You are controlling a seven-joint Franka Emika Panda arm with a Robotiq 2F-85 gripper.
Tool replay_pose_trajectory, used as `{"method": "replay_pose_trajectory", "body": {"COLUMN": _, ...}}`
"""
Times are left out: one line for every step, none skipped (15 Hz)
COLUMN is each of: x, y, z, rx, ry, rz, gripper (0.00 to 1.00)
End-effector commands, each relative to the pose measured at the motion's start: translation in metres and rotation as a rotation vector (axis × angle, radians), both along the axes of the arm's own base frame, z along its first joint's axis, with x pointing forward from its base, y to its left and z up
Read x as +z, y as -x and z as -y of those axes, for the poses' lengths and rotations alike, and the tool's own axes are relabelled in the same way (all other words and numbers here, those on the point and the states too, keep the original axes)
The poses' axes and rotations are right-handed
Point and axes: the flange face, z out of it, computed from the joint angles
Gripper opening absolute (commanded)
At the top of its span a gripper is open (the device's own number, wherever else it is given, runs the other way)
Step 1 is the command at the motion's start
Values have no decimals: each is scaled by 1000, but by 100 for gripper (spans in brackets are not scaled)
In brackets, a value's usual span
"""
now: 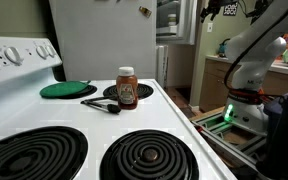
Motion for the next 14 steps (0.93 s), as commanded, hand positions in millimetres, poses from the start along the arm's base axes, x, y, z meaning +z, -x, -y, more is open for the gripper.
{"method": "replay_pose_trajectory", "body": {"x": 13, "y": 30, "z": 0, "rx": 26, "ry": 25, "rz": -121, "gripper": 100}}
{"method": "replay_pose_trajectory", "body": {"x": 19, "y": 37, "z": -4, "rx": 47, "ry": 25, "rz": -146, "gripper": 100}}
{"method": "replay_pose_trajectory", "body": {"x": 25, "y": 45, "z": -9, "rx": 68, "ry": 25, "rz": -170, "gripper": 100}}
{"method": "replay_pose_trajectory", "body": {"x": 32, "y": 52, "z": -15, "rx": 100, "ry": 36, "rz": -182, "gripper": 100}}
{"method": "replay_pose_trajectory", "body": {"x": 37, "y": 58, "z": -24, "rx": 150, "ry": 38, "rz": -197, "gripper": 100}}
{"method": "replay_pose_trajectory", "body": {"x": 44, "y": 63, "z": -32, "rx": 197, "ry": 39, "rz": -213, "gripper": 100}}
{"method": "replay_pose_trajectory", "body": {"x": 49, "y": 67, "z": -42, "rx": 256, "ry": 46, "rz": -228, "gripper": 100}}
{"method": "replay_pose_trajectory", "body": {"x": 54, "y": 71, "z": -53, "rx": 313, "ry": 49, "rz": -236, "gripper": 100}}
{"method": "replay_pose_trajectory", "body": {"x": 59, "y": 73, "z": -65, "rx": 365, "ry": 56, "rz": -249, "gripper": 100}}
{"method": "replay_pose_trajectory", "body": {"x": 62, "y": 74, "z": -79, "rx": 417, "ry": 61, "rz": -263, "gripper": 100}}
{"method": "replay_pose_trajectory", "body": {"x": 64, "y": 75, "z": -91, "rx": 467, "ry": 67, "rz": -278, "gripper": 100}}
{"method": "replay_pose_trajectory", "body": {"x": 66, "y": 76, "z": -106, "rx": 515, "ry": 75, "rz": -301, "gripper": 100}}
{"method": "replay_pose_trajectory", "body": {"x": 66, "y": 77, "z": -120, "rx": 564, "ry": 85, "rz": -313, "gripper": 100}}
{"method": "replay_pose_trajectory", "body": {"x": 66, "y": 75, "z": -135, "rx": 617, "ry": 94, "rz": -318, "gripper": 100}}
